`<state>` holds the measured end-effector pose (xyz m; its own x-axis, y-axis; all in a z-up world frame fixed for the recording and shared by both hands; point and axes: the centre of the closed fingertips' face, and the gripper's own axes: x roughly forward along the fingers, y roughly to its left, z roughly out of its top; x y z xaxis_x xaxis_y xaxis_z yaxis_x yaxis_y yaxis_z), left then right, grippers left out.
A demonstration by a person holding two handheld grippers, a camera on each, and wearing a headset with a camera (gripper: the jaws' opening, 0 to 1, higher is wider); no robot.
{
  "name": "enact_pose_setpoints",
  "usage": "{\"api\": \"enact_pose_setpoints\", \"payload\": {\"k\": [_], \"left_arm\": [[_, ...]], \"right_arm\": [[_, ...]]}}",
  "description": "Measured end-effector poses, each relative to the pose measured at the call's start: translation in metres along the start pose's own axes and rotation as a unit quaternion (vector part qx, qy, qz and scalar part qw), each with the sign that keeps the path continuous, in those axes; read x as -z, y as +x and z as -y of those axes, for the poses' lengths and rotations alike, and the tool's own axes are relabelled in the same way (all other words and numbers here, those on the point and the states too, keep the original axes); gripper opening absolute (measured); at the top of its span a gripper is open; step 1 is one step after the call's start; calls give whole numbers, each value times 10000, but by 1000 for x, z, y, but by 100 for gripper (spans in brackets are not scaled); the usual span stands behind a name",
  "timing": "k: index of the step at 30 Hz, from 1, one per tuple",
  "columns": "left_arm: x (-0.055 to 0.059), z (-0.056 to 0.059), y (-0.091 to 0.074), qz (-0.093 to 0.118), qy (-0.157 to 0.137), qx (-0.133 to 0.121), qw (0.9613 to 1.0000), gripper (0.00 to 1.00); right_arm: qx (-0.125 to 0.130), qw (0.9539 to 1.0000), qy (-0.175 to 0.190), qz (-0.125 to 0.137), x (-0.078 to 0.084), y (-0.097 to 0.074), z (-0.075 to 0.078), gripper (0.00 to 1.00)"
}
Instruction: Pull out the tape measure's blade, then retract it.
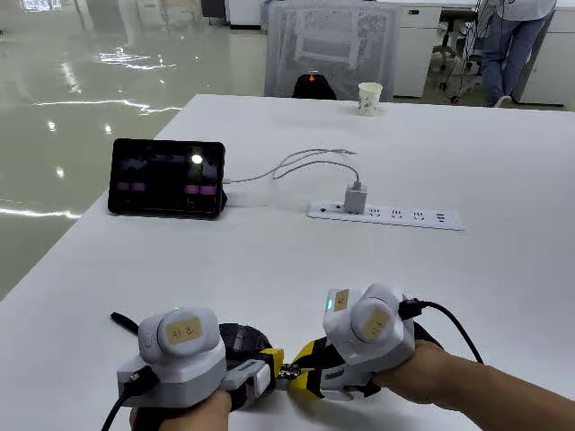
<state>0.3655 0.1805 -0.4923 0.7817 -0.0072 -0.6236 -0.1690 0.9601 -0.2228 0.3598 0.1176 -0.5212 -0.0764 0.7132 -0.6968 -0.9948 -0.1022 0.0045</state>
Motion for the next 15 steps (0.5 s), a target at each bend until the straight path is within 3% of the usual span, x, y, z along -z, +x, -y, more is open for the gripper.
{"api": "enact_pose_setpoints", "payload": {"k": [15], "left_arm": [[0, 0, 0, -3, -22, 12, 10000, 59]], "right_arm": [[-51, 10000, -47, 4, -8, 9, 0, 11]]}}
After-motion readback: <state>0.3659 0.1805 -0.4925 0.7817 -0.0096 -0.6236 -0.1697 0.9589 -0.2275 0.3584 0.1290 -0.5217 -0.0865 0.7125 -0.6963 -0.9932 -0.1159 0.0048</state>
